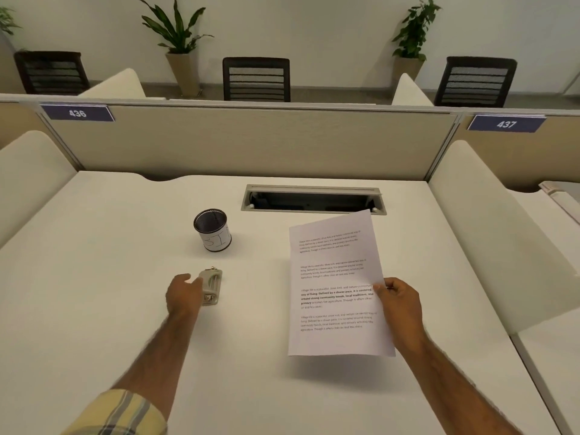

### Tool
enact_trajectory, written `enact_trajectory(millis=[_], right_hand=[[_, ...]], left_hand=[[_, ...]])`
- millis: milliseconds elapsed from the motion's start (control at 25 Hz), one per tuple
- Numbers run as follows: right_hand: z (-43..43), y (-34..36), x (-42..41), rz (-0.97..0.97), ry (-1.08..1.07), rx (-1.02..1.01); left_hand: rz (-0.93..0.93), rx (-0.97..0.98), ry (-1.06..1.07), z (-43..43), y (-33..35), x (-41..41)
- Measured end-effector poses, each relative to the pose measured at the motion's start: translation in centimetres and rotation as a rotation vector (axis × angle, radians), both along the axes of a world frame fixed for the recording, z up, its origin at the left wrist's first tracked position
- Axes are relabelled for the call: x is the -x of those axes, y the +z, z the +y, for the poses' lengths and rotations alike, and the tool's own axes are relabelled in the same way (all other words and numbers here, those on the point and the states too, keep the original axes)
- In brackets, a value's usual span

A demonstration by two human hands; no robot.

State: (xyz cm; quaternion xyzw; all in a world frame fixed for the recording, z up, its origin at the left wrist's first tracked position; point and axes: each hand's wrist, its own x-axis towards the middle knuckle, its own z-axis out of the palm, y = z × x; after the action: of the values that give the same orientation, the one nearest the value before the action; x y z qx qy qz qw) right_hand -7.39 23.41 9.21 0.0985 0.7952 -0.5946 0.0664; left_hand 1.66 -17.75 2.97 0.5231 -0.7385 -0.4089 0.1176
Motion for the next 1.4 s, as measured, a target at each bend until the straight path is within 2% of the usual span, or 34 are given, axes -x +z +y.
enact_trajectory(millis=[200, 360, 560, 840, 920, 1040, 1400], right_hand=[[1.1, -0.1, -0.5, -0.015, -0.007, -0.024], [2.1, -0.1, -0.8, -0.010, -0.024, -0.013], [3.2, -0.3, -1.0, -0.001, -0.058, 0.000], [3.8, -1.0, -0.9, -0.014, -0.068, -0.007], [3.9, -1.4, -1.0, -0.021, -0.064, -0.007], [3.6, -2.2, -1.1, -0.048, -0.070, 0.010], [0.0, -5.3, -2.1, -0.160, -0.046, 0.012]], left_hand=[[0.038, -0.063, -0.068, -0.8, -0.4, 1.1], [0.096, -0.233, -0.053, -0.2, -0.1, 1.9], [0.152, -0.337, -0.124, 4.5, 0.4, 2.8], [0.119, -0.379, -0.177, 11.0, -0.7, 3.3], [0.097, -0.308, -0.181, 11.6, -0.6, 3.3], [0.012, -0.103, -0.239, 11.5, -0.5, 3.0], [-0.022, -0.083, -0.375, 11.1, -1.1, 2.6]])
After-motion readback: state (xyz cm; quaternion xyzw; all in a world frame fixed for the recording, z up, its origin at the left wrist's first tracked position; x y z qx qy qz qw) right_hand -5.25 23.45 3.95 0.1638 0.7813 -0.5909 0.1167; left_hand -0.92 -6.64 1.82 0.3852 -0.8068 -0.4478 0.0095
